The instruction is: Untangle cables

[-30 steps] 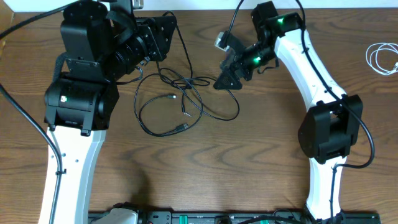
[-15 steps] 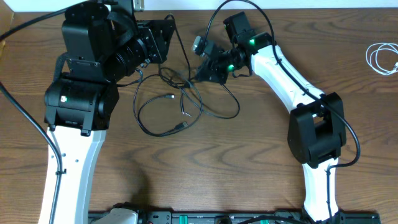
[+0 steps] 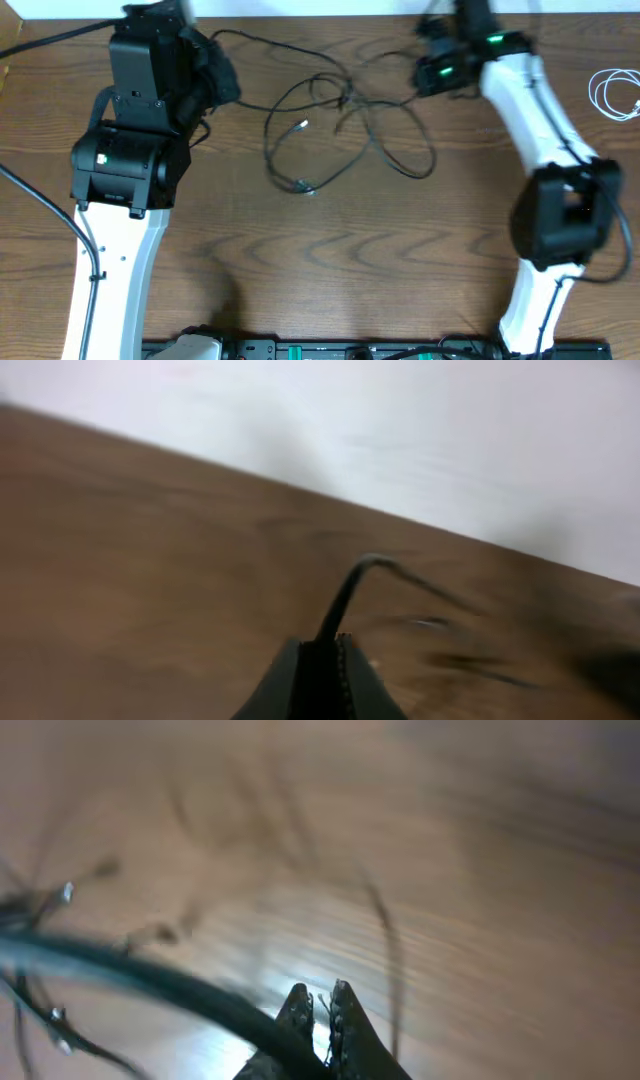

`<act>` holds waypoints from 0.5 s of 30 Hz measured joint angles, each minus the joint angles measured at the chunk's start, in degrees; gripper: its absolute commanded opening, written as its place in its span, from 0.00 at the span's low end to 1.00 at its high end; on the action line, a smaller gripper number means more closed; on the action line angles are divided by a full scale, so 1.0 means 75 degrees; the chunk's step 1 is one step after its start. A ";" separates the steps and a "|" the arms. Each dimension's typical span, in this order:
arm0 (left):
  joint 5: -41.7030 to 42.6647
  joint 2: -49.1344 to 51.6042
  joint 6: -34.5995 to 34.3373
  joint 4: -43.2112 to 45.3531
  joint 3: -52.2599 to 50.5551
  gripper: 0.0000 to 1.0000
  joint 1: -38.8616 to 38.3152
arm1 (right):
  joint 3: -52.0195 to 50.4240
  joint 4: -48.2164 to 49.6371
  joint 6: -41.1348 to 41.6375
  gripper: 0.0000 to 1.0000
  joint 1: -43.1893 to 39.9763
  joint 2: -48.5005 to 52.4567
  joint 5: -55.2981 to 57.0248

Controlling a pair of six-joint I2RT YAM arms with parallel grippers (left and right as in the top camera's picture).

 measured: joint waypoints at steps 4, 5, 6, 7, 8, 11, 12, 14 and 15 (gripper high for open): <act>-0.1008 0.0000 0.0035 -0.0443 0.0000 0.08 0.0420 | 0.0061 -0.0568 0.0863 0.01 -0.0662 -0.0676 0.1309; -0.1087 0.0000 0.0035 -0.0536 0.0003 0.08 0.0533 | 0.0082 -0.0694 0.1008 0.01 -0.0764 -0.0749 0.1460; -0.1093 0.0003 0.0038 -0.0632 0.0003 0.08 0.0641 | 0.0096 -0.0813 0.1174 0.01 -0.0819 -0.0804 0.1580; -0.1087 0.0009 0.0035 -0.0737 0.0000 0.08 0.0737 | 0.0114 -0.0938 0.1349 0.01 -0.0874 -0.0833 0.1661; -0.1078 0.0017 0.0035 -0.0828 0.0000 0.08 0.0842 | 0.0117 -0.1055 0.1504 0.01 -0.0903 -0.0845 0.1699; -0.1072 0.0029 0.0047 -0.1011 0.0000 0.07 0.1300 | 0.0114 -0.1343 0.1848 0.01 -0.1000 -0.0813 0.1932; -0.1084 0.0032 0.0055 -0.1058 0.0000 0.08 0.1475 | 0.0114 -0.1413 0.1912 0.01 -0.1049 -0.0813 0.1999; -0.1081 0.0047 0.0058 -0.1093 0.0000 0.08 0.1766 | 0.0114 -0.1486 0.2014 0.01 -0.1204 -0.0813 0.2113; -0.1072 0.0052 0.0058 -0.1134 0.0000 0.08 0.1856 | 0.0114 -0.1521 0.2060 0.01 -0.1268 -0.0813 0.2171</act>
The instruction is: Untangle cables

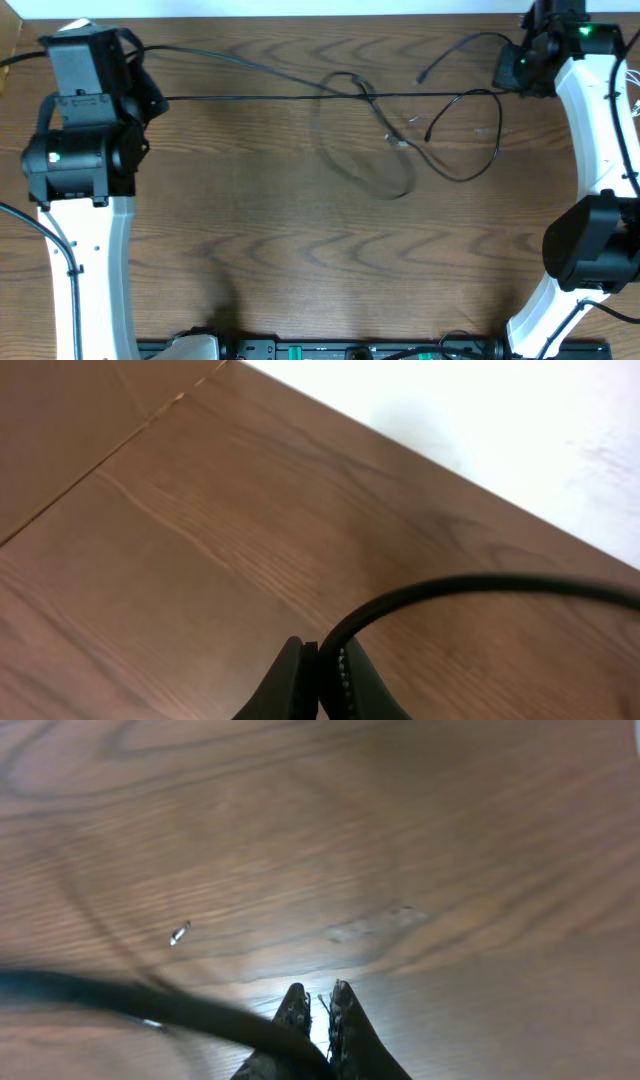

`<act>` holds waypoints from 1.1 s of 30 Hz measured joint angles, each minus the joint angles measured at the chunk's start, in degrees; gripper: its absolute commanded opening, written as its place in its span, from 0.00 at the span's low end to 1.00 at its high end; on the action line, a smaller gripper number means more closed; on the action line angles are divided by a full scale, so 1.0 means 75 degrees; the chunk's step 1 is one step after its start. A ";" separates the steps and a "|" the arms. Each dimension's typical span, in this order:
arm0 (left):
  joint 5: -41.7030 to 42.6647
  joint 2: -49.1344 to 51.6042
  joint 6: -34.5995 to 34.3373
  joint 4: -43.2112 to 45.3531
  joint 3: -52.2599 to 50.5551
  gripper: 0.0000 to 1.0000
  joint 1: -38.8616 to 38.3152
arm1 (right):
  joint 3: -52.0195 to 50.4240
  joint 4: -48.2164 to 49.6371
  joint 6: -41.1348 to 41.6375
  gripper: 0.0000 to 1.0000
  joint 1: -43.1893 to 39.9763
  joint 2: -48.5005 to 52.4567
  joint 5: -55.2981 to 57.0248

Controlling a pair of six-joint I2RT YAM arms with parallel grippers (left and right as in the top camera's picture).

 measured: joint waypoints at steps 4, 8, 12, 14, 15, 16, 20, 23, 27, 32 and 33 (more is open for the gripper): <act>0.0137 0.0064 0.0114 -0.0064 0.0000 0.08 0.0099 | 0.0000 -0.0035 0.0073 0.01 -0.0108 0.0000 0.0210; 0.0137 0.0210 0.0286 -0.0064 0.0000 0.08 0.0117 | 0.0000 -0.0064 0.0090 0.01 -0.0143 0.0000 0.0376; 0.0187 0.0335 0.0373 -0.0064 0.0000 0.08 0.0143 | 0.0000 -0.0105 0.0052 0.01 -0.0210 0.0003 0.0358; 0.0376 0.0405 0.0440 -0.0058 0.0000 0.08 0.0178 | 0.0000 -0.0073 -0.0160 0.01 -0.0251 0.0003 0.0192; 0.0525 0.0434 0.0522 -0.0058 0.0000 0.08 0.0210 | 0.0000 -0.0032 -0.0361 0.01 -0.0283 0.0003 0.0020; 0.0676 0.0463 0.0595 -0.0055 0.0000 0.08 0.0242 | 0.0000 0.0012 -0.0551 0.01 -0.0312 0.0006 -0.0152; 0.1617 0.0600 0.1067 -0.0055 0.0000 0.08 0.0338 | 0.0000 0.0201 -0.1279 0.01 -0.0379 0.0020 -0.0892; 0.2736 0.0714 0.1580 -0.0052 0.0000 0.08 0.0350 | 0.0000 0.0402 -0.1582 0.04 -0.0367 0.0023 -0.1311; 0.4281 0.0772 0.2209 -0.0052 0.0000 0.08 0.0347 | 0.0000 0.0819 -0.1754 0.30 -0.0321 0.0023 -0.1690; 0.5843 0.0772 0.2640 0.0070 0.0000 0.08 0.0347 | 0.0000 0.1023 -0.1915 0.82 -0.0277 0.0026 -0.2060; 0.6091 0.0772 0.2690 0.0157 0.0000 0.08 0.0341 | 0.0000 0.1032 -0.1967 0.84 -0.0259 0.0026 -0.2221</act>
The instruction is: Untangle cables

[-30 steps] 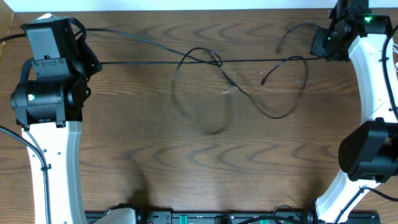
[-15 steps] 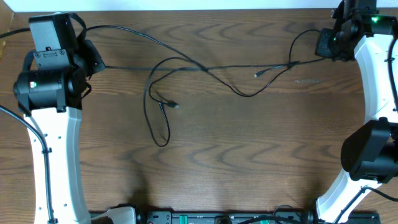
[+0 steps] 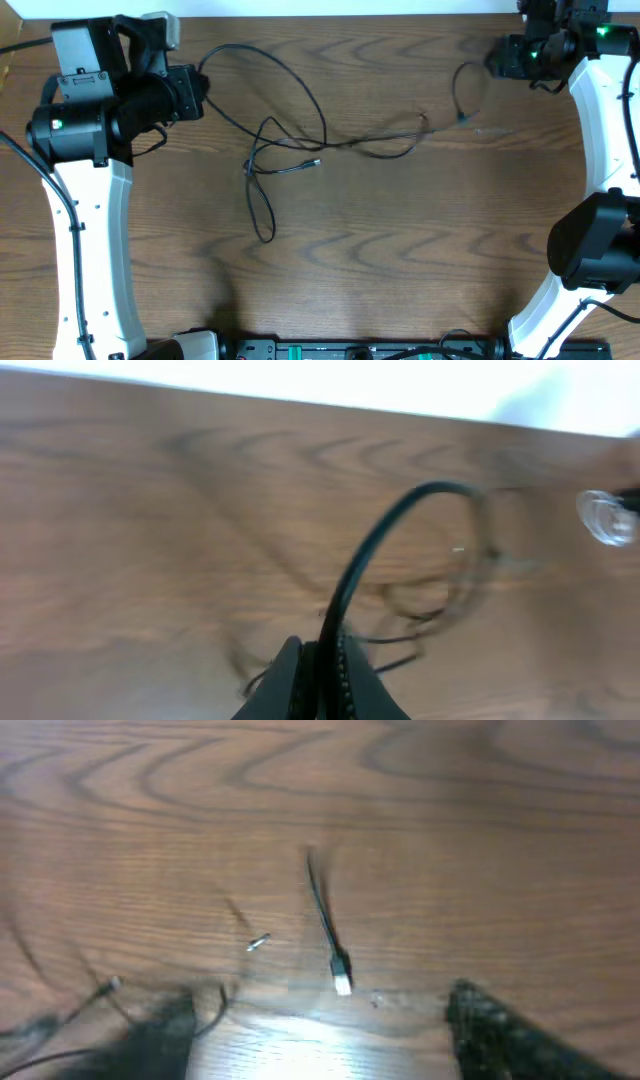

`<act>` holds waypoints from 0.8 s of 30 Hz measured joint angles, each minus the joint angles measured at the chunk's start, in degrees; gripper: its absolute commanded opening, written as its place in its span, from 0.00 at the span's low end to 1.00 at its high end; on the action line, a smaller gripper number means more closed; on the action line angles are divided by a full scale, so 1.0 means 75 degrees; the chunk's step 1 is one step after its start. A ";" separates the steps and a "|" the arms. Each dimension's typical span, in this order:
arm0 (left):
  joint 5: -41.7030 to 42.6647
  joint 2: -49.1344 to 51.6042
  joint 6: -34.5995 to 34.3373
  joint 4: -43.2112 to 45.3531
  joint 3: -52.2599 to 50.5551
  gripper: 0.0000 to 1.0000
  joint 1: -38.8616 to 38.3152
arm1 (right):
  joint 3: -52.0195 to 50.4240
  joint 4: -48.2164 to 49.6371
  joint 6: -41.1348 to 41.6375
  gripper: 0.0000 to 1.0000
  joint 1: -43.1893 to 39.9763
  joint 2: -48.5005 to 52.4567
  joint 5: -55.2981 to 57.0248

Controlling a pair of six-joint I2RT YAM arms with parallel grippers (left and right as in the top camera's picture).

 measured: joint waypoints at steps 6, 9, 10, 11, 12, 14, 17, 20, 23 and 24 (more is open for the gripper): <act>0.1128 0.0000 -0.0012 0.1023 0.0000 0.08 -0.0067 | 0.0000 -0.0009 -0.0659 0.85 0.0262 0.0000 -0.1373; 0.1411 0.0000 -0.0356 0.1827 0.0003 0.08 -0.0140 | 0.0000 0.0003 -0.0959 0.85 0.0539 0.0000 -0.2189; 0.1483 0.0000 -0.0554 0.2119 0.0000 0.07 -0.0175 | 0.0000 0.0009 -0.1029 0.85 0.0650 0.0000 -0.2430; 0.1524 0.0000 -0.0699 0.2366 0.0003 0.08 -0.0201 | 0.0000 0.0006 -0.1072 0.85 0.0743 0.0000 -0.2608; 0.1562 0.0000 -0.0848 0.2605 0.0003 0.08 -0.0230 | 0.0000 0.0017 -0.1113 0.85 0.0822 0.0000 -0.2734; 0.1629 0.0000 -0.1160 0.2973 0.0003 0.08 -0.0297 | 0.0000 0.0017 -0.1177 0.85 0.1037 0.0000 -0.2978; 0.1673 0.0000 -0.1518 0.3363 0.0003 0.07 -0.0414 | 0.0000 -0.0009 -0.1230 0.85 0.1329 0.0000 -0.3171; 0.1670 0.0000 -0.1655 0.3544 0.0003 0.08 -0.0507 | 0.0000 -0.0026 -0.1236 0.85 0.1655 0.0000 -0.3264; 0.1585 0.0000 -0.1775 0.3564 0.0003 0.08 -0.0565 | 0.0000 -0.0026 -0.1256 0.85 0.2014 0.0000 -0.3311; 0.1513 0.0000 -0.1786 0.3561 0.0003 0.08 -0.0565 | 0.0000 -0.0026 -0.1256 0.85 0.2133 0.0000 -0.3328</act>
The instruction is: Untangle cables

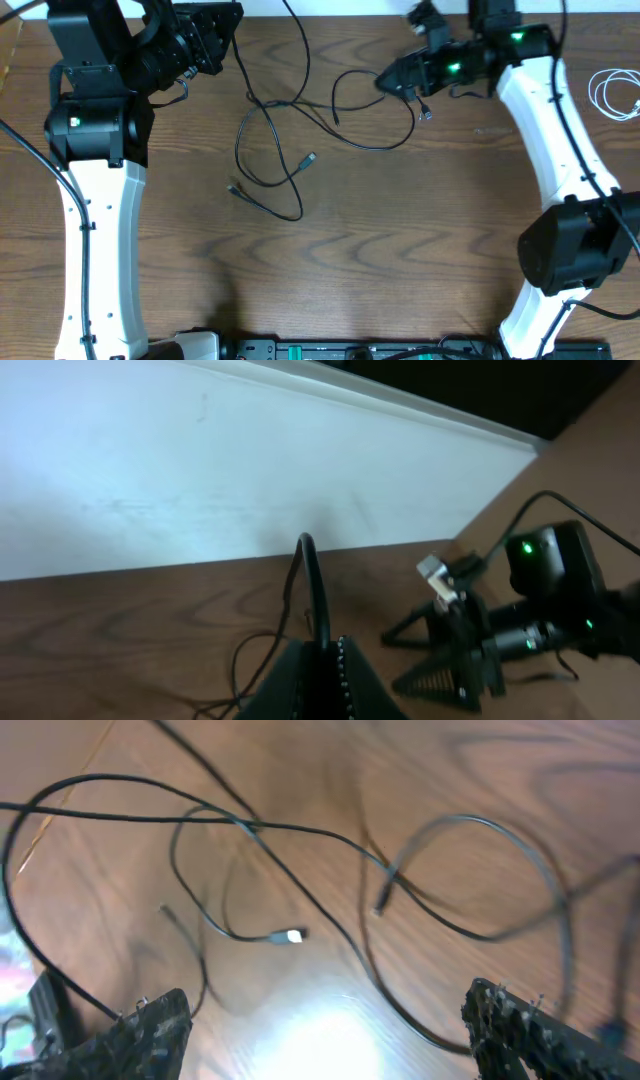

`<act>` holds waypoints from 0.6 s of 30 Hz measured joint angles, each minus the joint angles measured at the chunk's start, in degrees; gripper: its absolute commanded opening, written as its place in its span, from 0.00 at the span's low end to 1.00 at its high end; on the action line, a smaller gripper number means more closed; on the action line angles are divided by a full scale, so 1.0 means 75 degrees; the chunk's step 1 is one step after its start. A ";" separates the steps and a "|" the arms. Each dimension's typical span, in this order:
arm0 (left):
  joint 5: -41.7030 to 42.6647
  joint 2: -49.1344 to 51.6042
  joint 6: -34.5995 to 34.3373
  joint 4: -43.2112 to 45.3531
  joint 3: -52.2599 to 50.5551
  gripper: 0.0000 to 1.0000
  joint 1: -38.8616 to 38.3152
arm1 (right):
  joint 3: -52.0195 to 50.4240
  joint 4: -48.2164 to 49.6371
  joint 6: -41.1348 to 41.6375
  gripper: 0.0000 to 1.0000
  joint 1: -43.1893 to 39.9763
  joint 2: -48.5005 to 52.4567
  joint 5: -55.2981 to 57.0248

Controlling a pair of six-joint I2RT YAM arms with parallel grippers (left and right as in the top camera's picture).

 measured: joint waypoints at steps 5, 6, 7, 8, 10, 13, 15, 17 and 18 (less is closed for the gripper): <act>-0.0245 0.0000 -0.0023 -0.0015 0.0000 0.08 0.0000 | 0.0000 -0.0006 0.0020 0.85 0.0405 0.0000 -0.0052; -0.0268 0.0000 -0.0026 -0.0023 0.0000 0.07 0.0000 | 0.0000 -0.0015 0.0029 0.85 0.0437 0.0000 -0.0058; -0.0280 0.0000 -0.0026 -0.0041 0.0000 0.08 0.0000 | 0.0000 -0.0026 0.0032 0.85 0.0478 0.0000 -0.0061; -0.0286 0.0000 -0.0026 -0.0058 0.0000 0.08 0.0000 | 0.0000 -0.0038 0.0035 0.85 0.0522 0.0000 -0.0061; -0.0306 0.0000 -0.0026 -0.0172 0.0000 0.08 0.0000 | 0.0000 -0.0058 0.0035 0.85 0.0589 0.0000 -0.0058; -0.0385 0.0006 -0.0032 -0.0391 0.0000 0.08 0.0000 | 0.0000 -0.0108 0.0035 0.85 0.0752 0.0000 -0.0058; -0.0504 0.0012 -0.0058 -0.0580 0.0000 0.08 0.0000 | 0.0000 -0.0119 0.0038 0.85 0.0877 0.0000 -0.0055; -0.0627 0.0035 -0.0140 -0.0749 0.0000 0.07 0.0000 | 0.0000 -0.0119 0.0105 0.85 0.1032 0.0000 0.0050; -0.0685 0.0055 -0.0166 -0.0801 0.0000 0.08 0.0000 | 0.0000 -0.0119 0.0143 0.84 0.1116 0.0000 0.0131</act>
